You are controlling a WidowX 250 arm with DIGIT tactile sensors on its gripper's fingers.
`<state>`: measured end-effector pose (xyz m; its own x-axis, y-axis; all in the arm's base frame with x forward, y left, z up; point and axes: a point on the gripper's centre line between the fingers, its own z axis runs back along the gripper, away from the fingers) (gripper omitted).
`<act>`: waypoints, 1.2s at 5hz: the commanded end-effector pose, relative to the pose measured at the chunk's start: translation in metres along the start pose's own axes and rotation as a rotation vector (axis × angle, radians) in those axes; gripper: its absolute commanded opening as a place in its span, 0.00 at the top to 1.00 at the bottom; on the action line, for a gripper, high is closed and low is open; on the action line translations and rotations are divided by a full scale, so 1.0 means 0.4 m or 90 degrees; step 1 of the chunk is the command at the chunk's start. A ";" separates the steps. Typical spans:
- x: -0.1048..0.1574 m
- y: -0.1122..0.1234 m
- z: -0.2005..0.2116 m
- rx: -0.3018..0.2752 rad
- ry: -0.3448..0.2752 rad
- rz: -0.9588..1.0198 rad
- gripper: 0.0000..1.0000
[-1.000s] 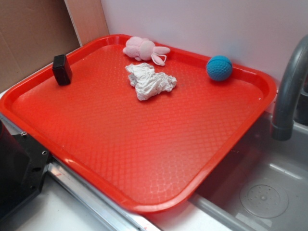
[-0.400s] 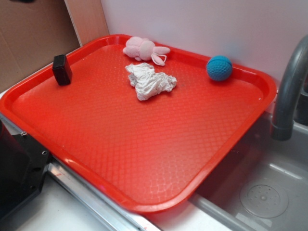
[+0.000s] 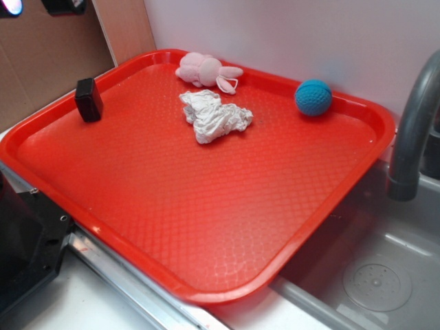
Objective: Grab the black box.
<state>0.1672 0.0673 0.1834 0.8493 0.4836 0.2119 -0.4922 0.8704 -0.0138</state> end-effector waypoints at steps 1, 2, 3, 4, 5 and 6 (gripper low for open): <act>0.011 0.015 0.013 0.002 -0.008 0.009 0.00; 0.088 0.046 -0.130 0.037 0.072 0.061 0.00; 0.143 0.089 -0.192 0.039 0.097 0.113 0.00; 0.151 0.131 -0.254 0.025 0.159 0.198 0.00; 0.126 0.121 -0.320 0.049 0.195 0.280 0.00; 0.128 0.119 -0.369 0.071 0.163 0.278 0.00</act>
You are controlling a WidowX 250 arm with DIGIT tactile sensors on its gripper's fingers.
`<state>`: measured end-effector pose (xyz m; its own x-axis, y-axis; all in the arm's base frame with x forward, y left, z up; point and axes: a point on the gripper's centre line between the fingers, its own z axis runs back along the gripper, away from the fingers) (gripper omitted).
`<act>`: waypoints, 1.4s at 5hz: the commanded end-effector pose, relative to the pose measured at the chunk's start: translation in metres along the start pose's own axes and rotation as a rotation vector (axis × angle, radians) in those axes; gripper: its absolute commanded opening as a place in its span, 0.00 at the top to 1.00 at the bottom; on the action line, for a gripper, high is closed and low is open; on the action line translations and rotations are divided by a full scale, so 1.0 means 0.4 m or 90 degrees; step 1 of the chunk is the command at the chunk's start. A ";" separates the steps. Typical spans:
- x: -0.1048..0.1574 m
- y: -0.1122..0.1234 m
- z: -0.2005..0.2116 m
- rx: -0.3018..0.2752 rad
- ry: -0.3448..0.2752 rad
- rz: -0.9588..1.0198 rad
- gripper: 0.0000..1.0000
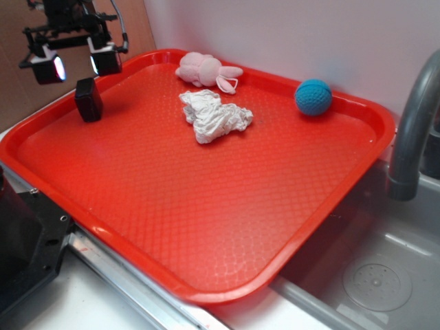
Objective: Grab the black box.
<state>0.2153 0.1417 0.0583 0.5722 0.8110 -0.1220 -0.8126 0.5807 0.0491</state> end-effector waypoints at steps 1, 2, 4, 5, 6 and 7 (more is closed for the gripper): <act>-0.011 -0.004 -0.021 -0.001 -0.178 -0.013 0.00; -0.022 -0.005 -0.014 -0.006 -0.205 -0.019 0.00; 0.015 -0.009 -0.036 0.011 -0.182 -0.003 0.00; 0.005 -0.010 -0.094 0.026 -0.192 -0.022 0.38; -0.012 -0.015 -0.091 0.026 -0.197 -0.038 1.00; -0.008 -0.011 -0.073 0.024 -0.201 -0.028 1.00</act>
<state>0.2154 0.1276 0.0181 0.6276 0.7640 0.1500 -0.7785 0.6187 0.1060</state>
